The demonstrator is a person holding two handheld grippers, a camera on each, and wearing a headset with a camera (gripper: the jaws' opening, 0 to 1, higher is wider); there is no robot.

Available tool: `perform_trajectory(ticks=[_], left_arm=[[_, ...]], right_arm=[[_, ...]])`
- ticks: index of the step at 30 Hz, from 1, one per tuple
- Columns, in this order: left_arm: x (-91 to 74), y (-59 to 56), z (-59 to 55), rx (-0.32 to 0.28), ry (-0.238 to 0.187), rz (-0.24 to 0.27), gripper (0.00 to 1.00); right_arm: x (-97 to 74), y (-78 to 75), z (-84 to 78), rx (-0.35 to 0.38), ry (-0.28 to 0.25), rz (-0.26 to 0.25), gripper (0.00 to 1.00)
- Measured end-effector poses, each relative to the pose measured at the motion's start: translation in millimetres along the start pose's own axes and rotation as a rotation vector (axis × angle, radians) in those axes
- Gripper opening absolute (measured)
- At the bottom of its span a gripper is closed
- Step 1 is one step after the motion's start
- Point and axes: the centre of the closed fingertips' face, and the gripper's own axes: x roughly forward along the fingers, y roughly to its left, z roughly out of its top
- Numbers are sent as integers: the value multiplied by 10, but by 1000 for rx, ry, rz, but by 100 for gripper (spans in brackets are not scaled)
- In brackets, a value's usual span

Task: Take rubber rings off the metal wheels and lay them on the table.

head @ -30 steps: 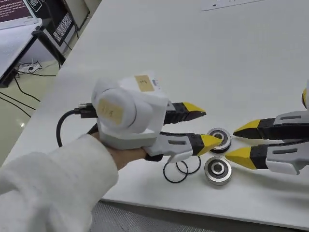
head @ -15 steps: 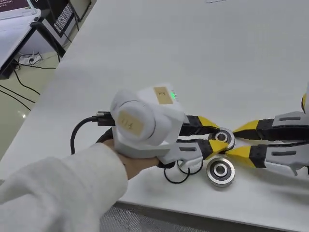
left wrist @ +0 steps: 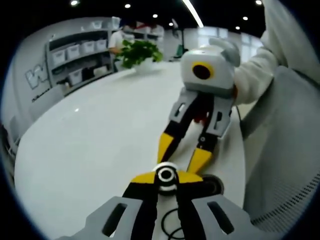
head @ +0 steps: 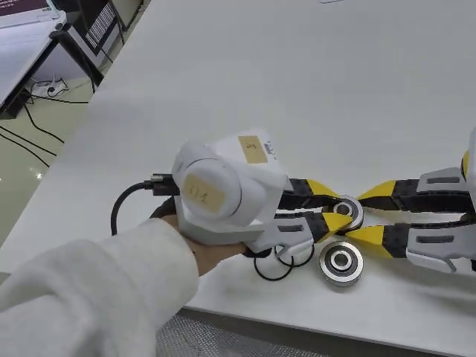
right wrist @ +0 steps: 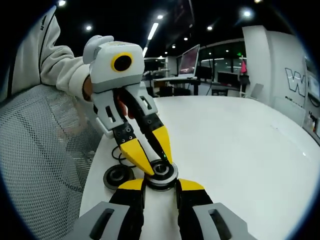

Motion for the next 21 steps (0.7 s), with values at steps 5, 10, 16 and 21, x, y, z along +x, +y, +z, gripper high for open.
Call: perform_trajectory(ticks=[5, 10, 16, 21], left_arm=[[-6, -21, -1, -11, -10, -1, 14], [2, -47, 3, -1, -13, -11, 14], [5, -52, -1, 8, -12, -16, 14], [7, -42, -5, 7, -10, -14, 14]], right_arm=[[-11, -2, -10, -13, 0, -6, 21], [-30, 4, -24, -8, 3, -10, 21], [-67, 6, -47, -6, 14, -15, 18], [-76, 4, -53, 17, 17, -19, 17]])
